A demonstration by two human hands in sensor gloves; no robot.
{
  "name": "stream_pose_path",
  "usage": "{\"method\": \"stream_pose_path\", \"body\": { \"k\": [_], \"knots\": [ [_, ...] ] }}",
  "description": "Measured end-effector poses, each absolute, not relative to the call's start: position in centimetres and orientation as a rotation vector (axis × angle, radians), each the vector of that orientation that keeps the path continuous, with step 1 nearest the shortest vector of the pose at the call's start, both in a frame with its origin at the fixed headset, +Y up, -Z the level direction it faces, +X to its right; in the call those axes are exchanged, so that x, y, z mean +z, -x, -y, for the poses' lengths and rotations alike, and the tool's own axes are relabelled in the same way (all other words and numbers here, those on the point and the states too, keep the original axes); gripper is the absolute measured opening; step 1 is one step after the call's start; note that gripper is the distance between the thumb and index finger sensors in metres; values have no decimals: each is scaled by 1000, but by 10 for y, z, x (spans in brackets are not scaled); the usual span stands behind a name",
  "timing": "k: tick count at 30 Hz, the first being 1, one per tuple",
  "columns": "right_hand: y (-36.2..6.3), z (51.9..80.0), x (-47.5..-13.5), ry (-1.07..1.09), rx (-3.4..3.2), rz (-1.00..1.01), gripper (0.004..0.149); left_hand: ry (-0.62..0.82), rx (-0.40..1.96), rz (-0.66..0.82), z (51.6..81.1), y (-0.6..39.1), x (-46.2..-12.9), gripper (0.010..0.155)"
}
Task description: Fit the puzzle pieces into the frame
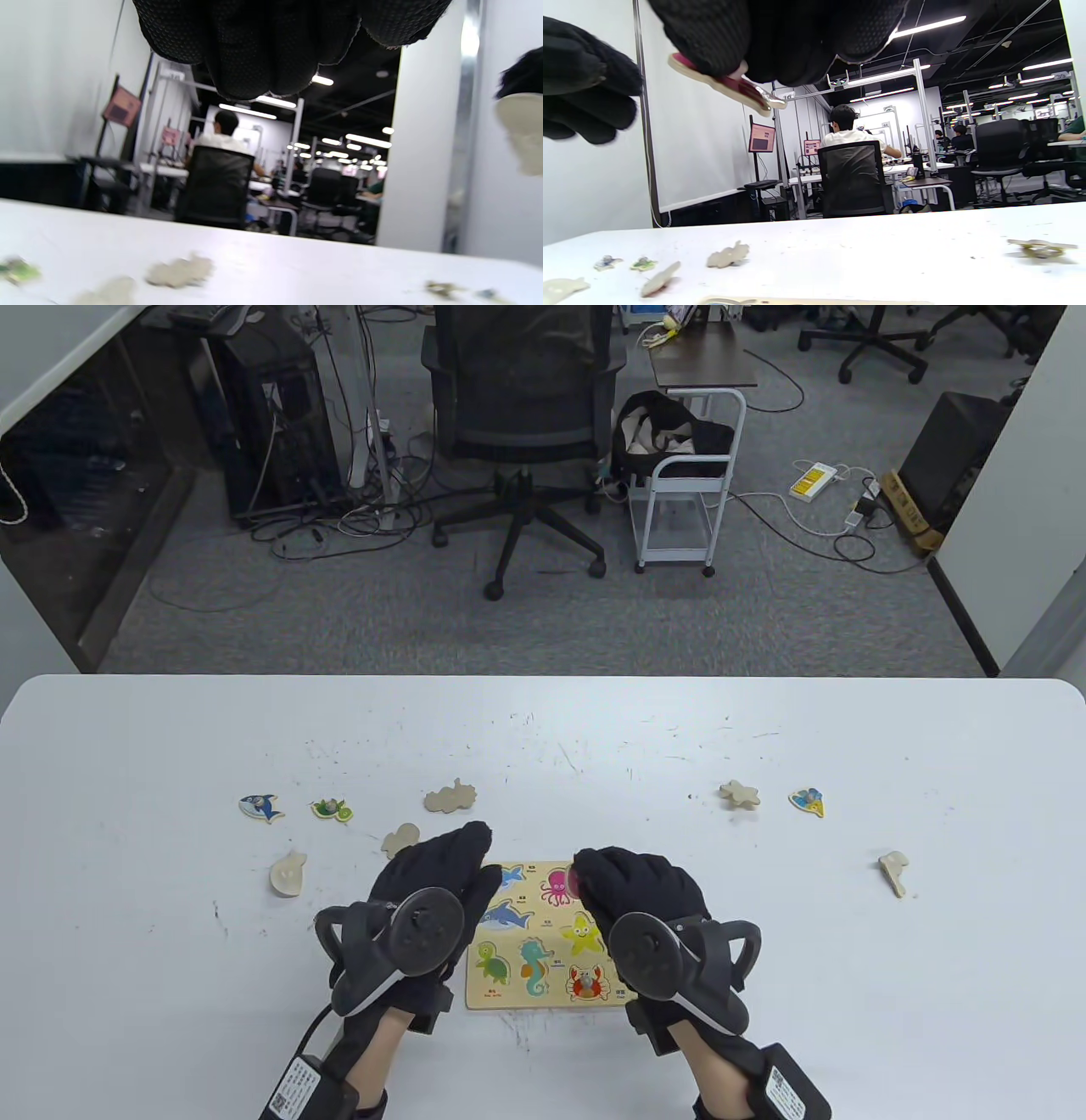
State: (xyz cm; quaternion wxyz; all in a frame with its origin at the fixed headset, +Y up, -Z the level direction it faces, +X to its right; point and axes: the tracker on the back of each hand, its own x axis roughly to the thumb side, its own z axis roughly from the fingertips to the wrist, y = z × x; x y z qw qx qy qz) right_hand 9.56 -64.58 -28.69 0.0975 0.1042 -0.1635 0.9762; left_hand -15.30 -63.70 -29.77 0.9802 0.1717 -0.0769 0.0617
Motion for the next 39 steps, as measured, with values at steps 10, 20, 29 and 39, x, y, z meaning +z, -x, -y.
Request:
{"method": "stream_pose_path", "body": {
  "k": [10, 20, 29, 39],
  "knots": [
    [-105, 653, -342, -185, 3159, 350, 42, -270, 83, 77, 640, 176, -312, 71],
    [-105, 708, -389, -94, 3361, 50, 43, -258, 134, 60, 639, 186, -315, 70],
    [-96, 747, -399, -119, 3405, -84, 42, -244, 145, 64, 638, 186, -316, 70],
    [-91, 762, -401, -143, 3433, -132, 42, -237, 138, 65, 638, 185, -316, 69]
  ]
}}
